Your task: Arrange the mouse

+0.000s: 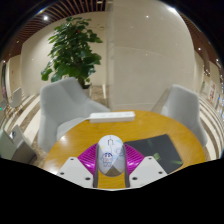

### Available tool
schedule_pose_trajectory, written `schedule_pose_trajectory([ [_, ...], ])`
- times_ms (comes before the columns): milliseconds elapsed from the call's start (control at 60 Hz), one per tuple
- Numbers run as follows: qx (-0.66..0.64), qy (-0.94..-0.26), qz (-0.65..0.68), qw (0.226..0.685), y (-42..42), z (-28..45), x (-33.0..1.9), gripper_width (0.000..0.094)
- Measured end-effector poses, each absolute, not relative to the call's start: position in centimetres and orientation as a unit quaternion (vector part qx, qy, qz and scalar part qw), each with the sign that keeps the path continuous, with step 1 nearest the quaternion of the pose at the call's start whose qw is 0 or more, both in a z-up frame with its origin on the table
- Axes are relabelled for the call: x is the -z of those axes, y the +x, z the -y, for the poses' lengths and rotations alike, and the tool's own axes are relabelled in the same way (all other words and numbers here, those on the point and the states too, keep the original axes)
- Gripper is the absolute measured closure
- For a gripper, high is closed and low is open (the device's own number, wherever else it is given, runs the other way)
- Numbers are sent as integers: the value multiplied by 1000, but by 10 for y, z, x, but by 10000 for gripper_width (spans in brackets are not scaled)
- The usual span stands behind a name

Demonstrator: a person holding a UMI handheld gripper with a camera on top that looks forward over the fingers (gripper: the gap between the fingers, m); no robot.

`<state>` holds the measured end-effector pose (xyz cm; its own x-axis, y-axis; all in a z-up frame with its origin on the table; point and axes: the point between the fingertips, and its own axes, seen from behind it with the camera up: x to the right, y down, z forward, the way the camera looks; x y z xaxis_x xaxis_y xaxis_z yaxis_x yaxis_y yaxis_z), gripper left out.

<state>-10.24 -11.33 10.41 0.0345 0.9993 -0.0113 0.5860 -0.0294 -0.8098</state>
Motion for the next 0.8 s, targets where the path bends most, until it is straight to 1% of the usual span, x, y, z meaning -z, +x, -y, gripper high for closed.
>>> schedule_pose_trajectory([
  [67,-302,-642,611,350,-121,58,-112,571],
  [133,-295,-652,603,351,-135,11,-106,574],
  [183,-284,-657,605,348,-139,-18,-91,574],
  [250,-268,-659,614,342,-137,-48,-63,573],
  [300,-264,-661,627,316,-134,-53,-37,572],
  [350,-267,-666,629,299,-127,-59,-18,572],
  [417,-268,-663,636,289,-126,-63,2,561],
  [483,-272,-666,635,282,-122,-64,14,537],
  [517,-272,-670,634,274,-120,-65,21,469],
  [533,-278,-669,632,277,-121,-64,20,472],
  [583,-284,-666,632,274,-120,-64,20,412],
  [617,-290,-662,636,270,-120,-61,19,324],
  [683,-289,-661,642,260,-113,-57,16,52],
  [717,-287,-661,643,261,-105,-59,10,91],
  [767,-289,-660,642,264,-94,-57,-4,69],
  [800,-289,-656,644,267,-83,-56,-15,76],
])
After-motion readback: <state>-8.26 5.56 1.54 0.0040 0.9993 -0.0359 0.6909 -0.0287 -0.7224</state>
